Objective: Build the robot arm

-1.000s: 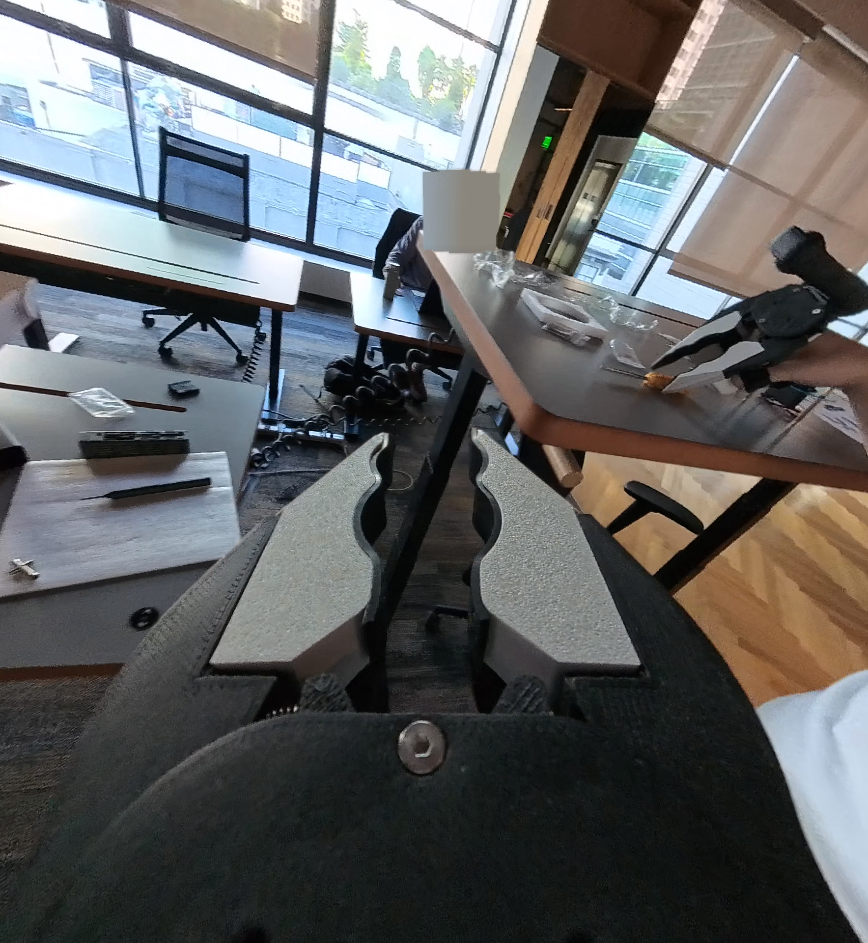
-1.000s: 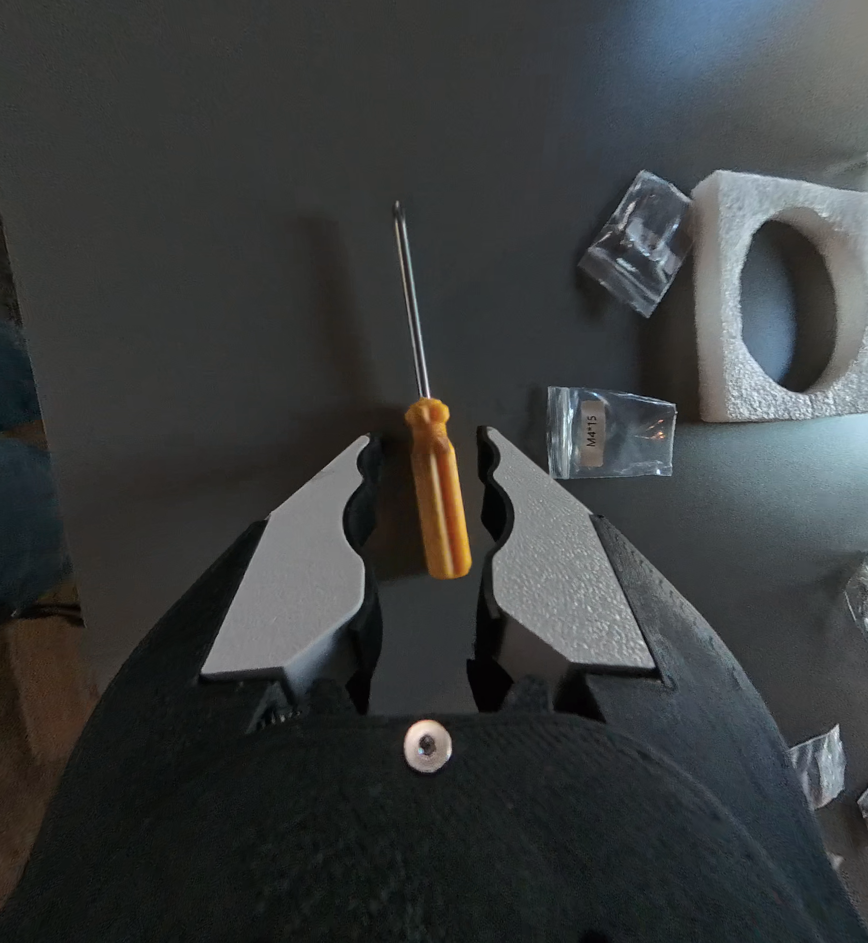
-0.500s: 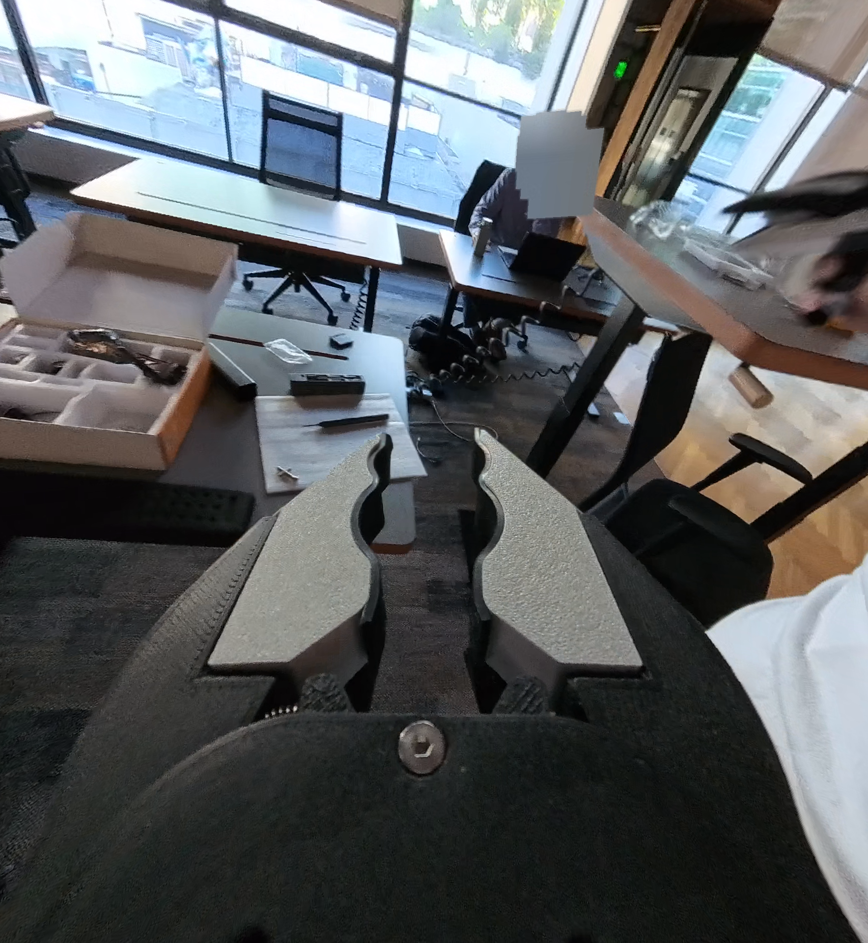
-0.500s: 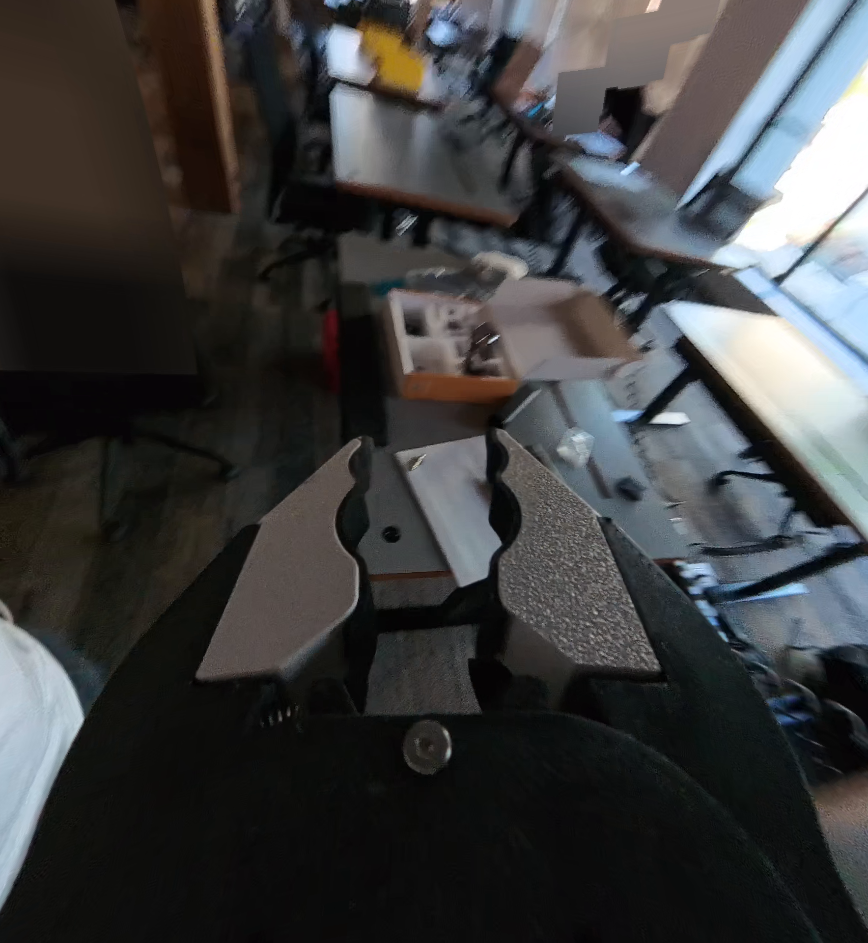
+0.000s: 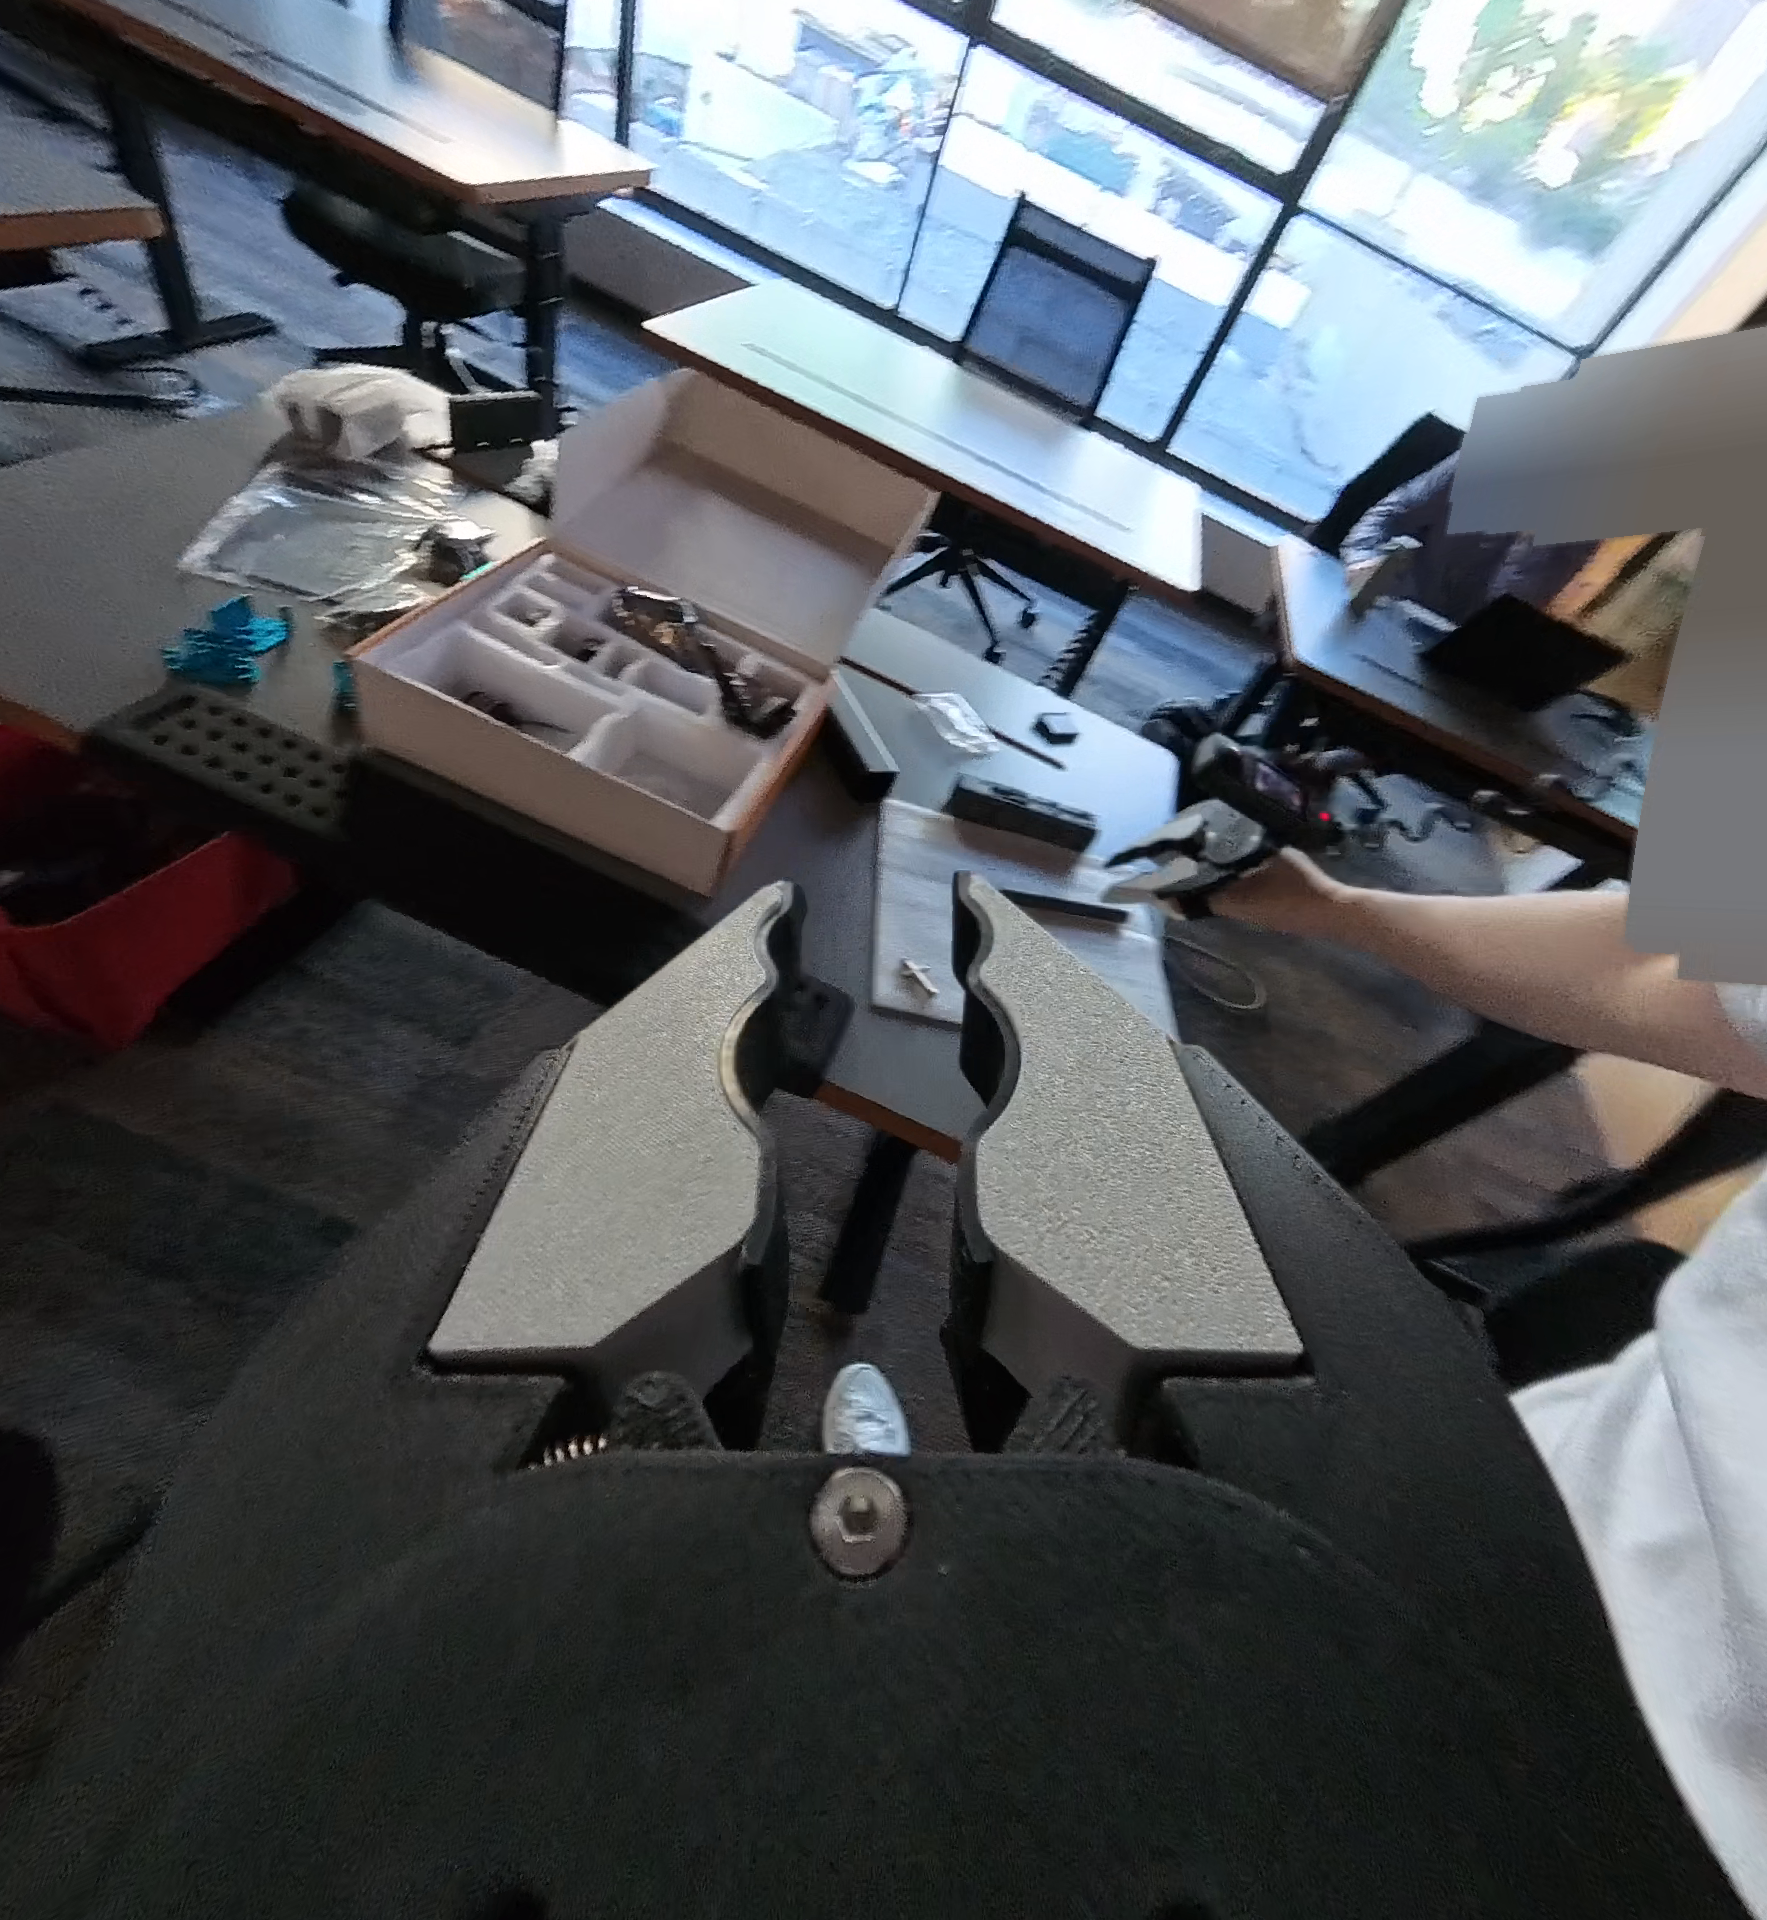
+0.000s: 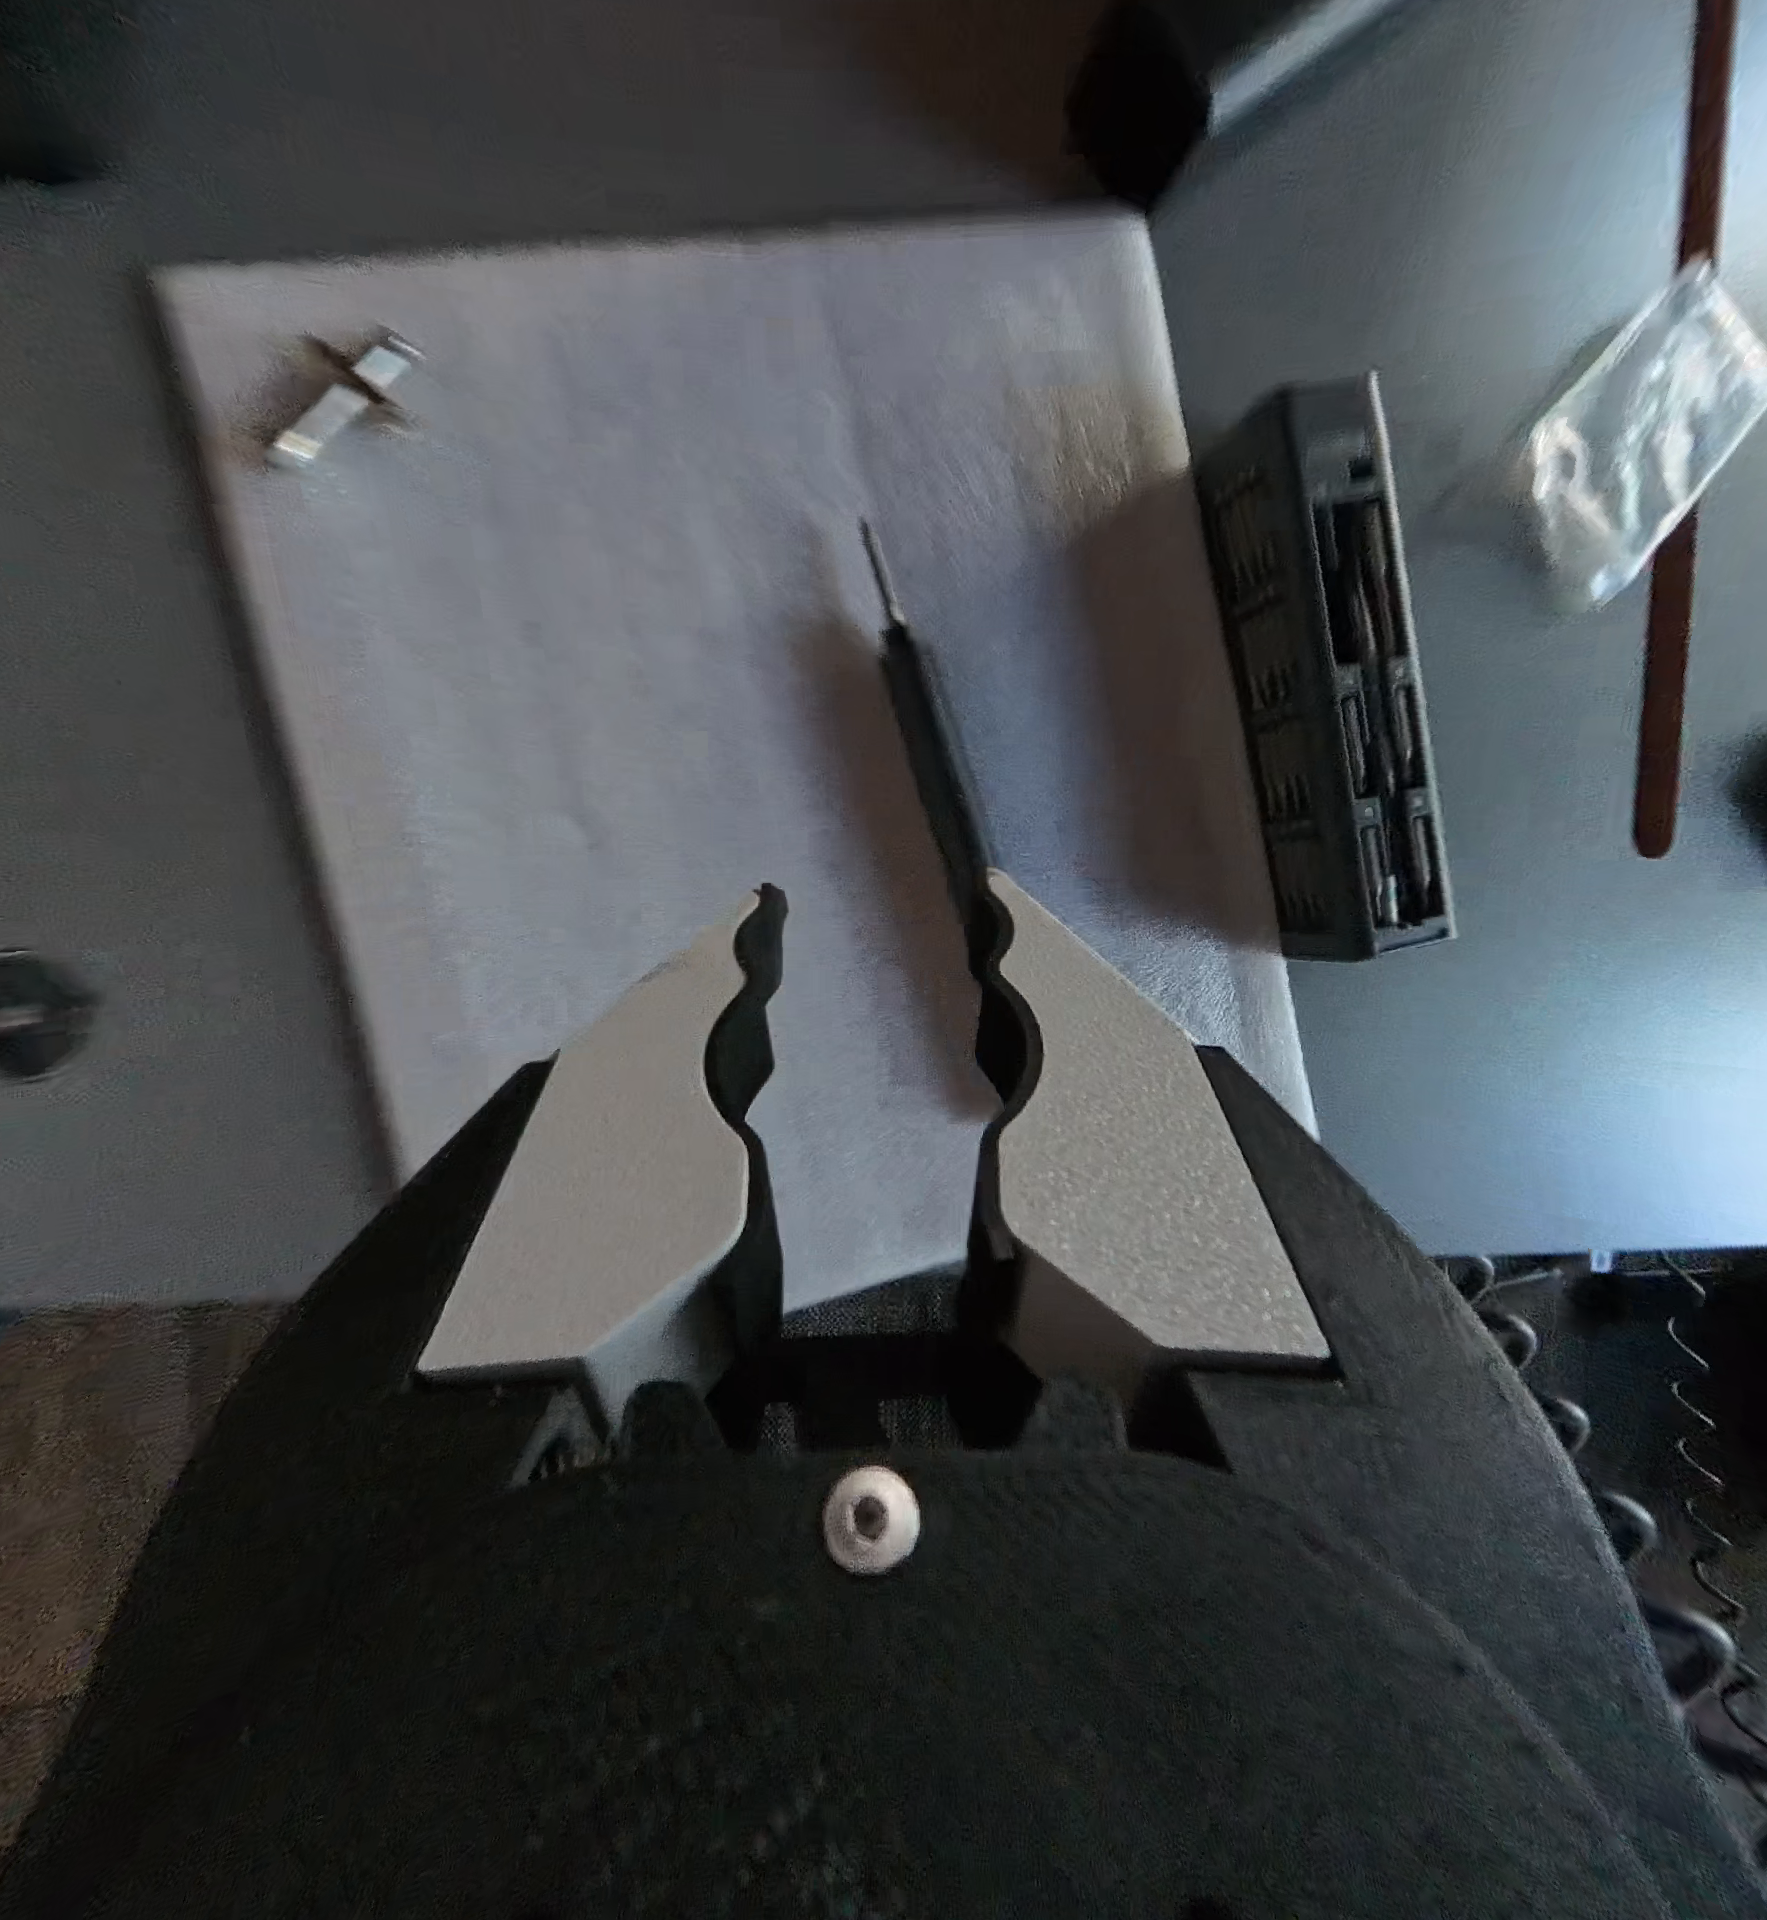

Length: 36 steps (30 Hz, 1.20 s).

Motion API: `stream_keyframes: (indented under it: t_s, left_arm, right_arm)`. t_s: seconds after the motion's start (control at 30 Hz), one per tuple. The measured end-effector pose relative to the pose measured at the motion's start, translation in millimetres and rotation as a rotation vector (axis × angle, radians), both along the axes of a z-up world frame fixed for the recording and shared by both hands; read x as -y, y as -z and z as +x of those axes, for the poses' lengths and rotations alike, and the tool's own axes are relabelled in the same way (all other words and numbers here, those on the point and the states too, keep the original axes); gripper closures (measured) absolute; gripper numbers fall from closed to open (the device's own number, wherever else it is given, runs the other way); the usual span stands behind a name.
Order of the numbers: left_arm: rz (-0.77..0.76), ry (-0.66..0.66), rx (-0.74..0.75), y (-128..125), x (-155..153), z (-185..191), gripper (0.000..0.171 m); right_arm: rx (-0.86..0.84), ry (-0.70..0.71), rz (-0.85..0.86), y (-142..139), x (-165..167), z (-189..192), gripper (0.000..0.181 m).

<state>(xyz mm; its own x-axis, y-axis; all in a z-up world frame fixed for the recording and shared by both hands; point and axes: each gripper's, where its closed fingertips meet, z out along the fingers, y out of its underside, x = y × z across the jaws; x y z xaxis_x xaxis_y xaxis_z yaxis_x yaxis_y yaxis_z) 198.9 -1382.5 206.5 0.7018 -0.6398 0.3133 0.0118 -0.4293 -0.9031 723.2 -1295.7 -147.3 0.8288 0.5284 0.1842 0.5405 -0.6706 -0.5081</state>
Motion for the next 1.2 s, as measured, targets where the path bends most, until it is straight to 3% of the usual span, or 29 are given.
stream_keyframes:
  t_s: [0.1,0.27,0.43,0.6,0.67,0.77,0.87,0.97,1.07,1.2]
  left_arm:
    - [0.015,-0.05,-0.05,8.9,-35.1,18.7,0.148]
    - [0.05,-0.011,0.022,8.2,-82.9,75.1,0.157]
    - [-0.005,0.144,0.029,19.7,-110.6,128.4,0.155]
    - [-0.044,0.291,0.008,41.6,-124.1,163.3,0.155]
    - [-0.078,0.38,0.014,63.3,-127.0,181.4,0.155]
    - [-0.172,0.531,0.082,118.9,-133.1,220.9,0.152]
    - [-0.396,0.67,0.237,187.6,-142.3,275.8,0.145]
    - [-0.639,0.726,0.463,220.7,-152.5,328.7,0.136]
    - [-0.659,0.714,0.536,216.0,-152.8,359.9,0.112]
    - [-0.607,0.867,0.671,152.0,-121.8,362.4,0.135]
  right_arm:
    - [0.045,-0.004,-0.06,48.5,-22.6,28.2,0.146]
    - [0.05,-0.112,-0.182,88.0,-28.6,30.5,0.147]
    - [-0.067,-0.093,-0.266,91.2,-28.5,26.7,0.165]
    - [-0.146,-0.043,-0.236,78.7,-28.9,18.6,0.166]
    - [-0.18,0.005,-0.174,64.8,-34.6,10.7,0.166]
    - [-0.257,0.042,-0.03,27.3,-44.6,-20.0,0.166]
    - [-0.324,0.088,0.105,-17.2,-52.4,-59.0,0.166]
    - [-0.335,0.109,0.225,-69.8,-52.5,-99.5,0.165]
    - [-0.314,0.115,0.318,-124.8,-44.0,-133.7,0.165]
    - [-0.252,0.106,0.398,-185.3,-26.9,-162.3,0.165]
